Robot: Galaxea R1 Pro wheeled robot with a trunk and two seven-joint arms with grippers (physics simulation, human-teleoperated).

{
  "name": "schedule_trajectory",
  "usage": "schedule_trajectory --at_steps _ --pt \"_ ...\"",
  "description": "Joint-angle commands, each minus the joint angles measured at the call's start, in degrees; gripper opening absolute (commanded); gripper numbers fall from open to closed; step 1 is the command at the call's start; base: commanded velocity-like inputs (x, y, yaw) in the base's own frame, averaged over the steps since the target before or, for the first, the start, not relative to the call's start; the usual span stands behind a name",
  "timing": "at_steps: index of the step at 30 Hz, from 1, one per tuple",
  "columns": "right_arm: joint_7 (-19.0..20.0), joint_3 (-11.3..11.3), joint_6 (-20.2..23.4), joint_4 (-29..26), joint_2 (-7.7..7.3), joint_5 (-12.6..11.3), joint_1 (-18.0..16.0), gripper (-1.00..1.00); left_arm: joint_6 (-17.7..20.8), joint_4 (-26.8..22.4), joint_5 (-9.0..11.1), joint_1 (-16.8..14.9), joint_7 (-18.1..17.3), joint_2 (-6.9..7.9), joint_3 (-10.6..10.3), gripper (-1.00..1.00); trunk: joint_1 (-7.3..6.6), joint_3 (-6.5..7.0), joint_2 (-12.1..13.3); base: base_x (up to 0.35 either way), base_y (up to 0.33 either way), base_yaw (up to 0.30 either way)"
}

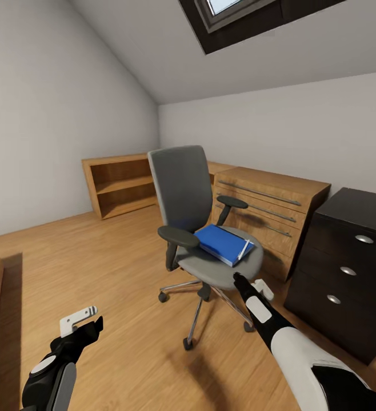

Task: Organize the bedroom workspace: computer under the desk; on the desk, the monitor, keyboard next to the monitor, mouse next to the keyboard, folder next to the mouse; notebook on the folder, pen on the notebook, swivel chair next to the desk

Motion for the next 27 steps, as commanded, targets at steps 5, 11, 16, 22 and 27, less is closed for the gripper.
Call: schedule_trajectory --at_steps 5,11,16,22,27 --pt "-0.1 -0.1 -0.1 0.0 0.31 -0.4 0.0 1.0 0.2 -0.1 0.6 0.0 0.4 -0.04 0.0 1.0 -0.01 -0.06 0.0 0.0 0.0 0.0" --pt "-0.2 -0.1 0.0 0.1 0.85 -0.4 0.0 1.0 0.2 -0.1 0.6 0.0 0.4 -0.02 0.1 1.0 -0.01 -0.06 0.0 0.0 0.0 0.046" --pt "-0.1 -0.1 0.1 0.1 0.94 -0.4 0.1 1.0 0.1 -0.1 0.6 0.0 0.4 -0.02 0.1 1.0 -0.01 -0.06 0.0 0.0 0.0 0.009" --pt "0.2 0.2 -0.2 -0.3 1.56 0.2 0.0 1.0 0.0 -0.4 0.6 0.0 0.5 -0.57 0.1 1.0 -0.01 -0.06 0.0 0.0 0.0 0.0" --pt "0.2 0.2 -0.2 -0.5 1.22 0.1 0.0 1.0 0.0 -0.5 0.6 0.0 0.4 -0.25 0.1 1.0 -0.01 -0.06 0.0 0.0 0.0 0.0"
